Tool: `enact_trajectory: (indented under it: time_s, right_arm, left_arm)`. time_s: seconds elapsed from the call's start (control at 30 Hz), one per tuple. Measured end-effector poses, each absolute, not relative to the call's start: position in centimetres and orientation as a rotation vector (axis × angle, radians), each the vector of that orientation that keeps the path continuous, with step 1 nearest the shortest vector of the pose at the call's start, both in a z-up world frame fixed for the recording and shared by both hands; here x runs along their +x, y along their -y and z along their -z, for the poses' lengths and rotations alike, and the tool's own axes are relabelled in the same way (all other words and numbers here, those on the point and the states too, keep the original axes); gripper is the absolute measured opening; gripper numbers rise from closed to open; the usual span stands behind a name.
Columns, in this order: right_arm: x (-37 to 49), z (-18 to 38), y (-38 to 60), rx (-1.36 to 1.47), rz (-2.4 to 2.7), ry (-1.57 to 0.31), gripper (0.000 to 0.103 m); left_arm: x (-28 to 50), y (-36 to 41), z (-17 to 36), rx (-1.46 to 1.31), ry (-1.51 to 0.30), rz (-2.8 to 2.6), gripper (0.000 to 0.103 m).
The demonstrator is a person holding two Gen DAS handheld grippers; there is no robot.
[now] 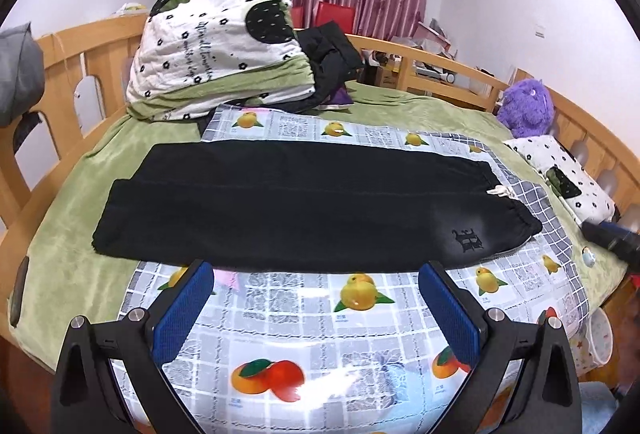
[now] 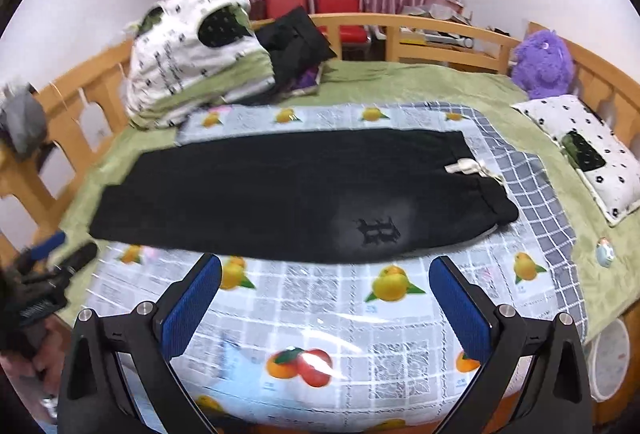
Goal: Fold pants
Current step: 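Grasp the top leg hem of the black sweatpants with both grippers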
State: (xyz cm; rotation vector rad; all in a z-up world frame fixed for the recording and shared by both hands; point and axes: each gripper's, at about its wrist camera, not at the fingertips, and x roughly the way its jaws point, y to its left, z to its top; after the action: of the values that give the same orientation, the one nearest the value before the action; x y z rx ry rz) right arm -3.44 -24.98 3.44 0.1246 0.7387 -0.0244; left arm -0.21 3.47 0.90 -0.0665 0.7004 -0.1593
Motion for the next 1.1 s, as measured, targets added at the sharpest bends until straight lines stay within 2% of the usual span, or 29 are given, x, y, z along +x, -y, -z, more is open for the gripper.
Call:
enact_trajectory:
  time_s: [0.13, 0.23, 0.47, 0.57, 0.63, 0.67, 0.73, 0.9, 1.1]
  right_arm:
    - [-2.8, -5.2, 27.0, 0.205, -0.01, -0.685, 0.102]
    - [-1.4, -4.6, 28.3, 0.228, -0.001, -0.713, 0.102]
    - [3.0, 1.6, 31.5, 0.248, -0.01, -0.843, 0.101]
    - [4.6, 5.4, 33.3, 0.3, -0.009, -0.904, 0.086]
    - [5.5, 7.9, 34.6, 0.331, 0.018, -0.942, 0.071]
    - [5.9, 9.3, 35.3, 0.335, 0.034, -0.962, 0.068]
    - [6.4, 11.0, 36.3, 0.34, 0.049, -0.975, 0.055]
    - [7.3, 14.9, 39.9, 0.442, 0.072, -0.956, 0.043]
    - [8.5, 17.8, 42.9, 0.584, 0.087, -0.92, 0.043]
  left_arm:
    - [0.8, -5.9, -0.1, -0.067, -0.708, 0.114, 0.103]
    - [1.6, -7.5, 0.9, -0.085, -0.725, 0.088, 0.103]
    - [4.6, -9.5, 4.5, -0.104, -0.775, 0.082, 0.103]
    - [6.1, -10.4, 6.7, -0.164, -0.795, 0.103, 0.102]
    - [7.1, -11.0, 8.2, -0.199, -0.818, 0.106, 0.102]
    - [7.5, -11.2, 8.9, -0.202, -0.835, 0.1, 0.102]
    - [8.3, -11.7, 10.4, -0.219, -0.858, 0.077, 0.102]
    - [10.4, -13.8, 14.4, -0.316, -0.917, 0.047, 0.083]
    - [12.4, -15.6, 17.4, -0.498, -0.911, 0.087, 0.083]
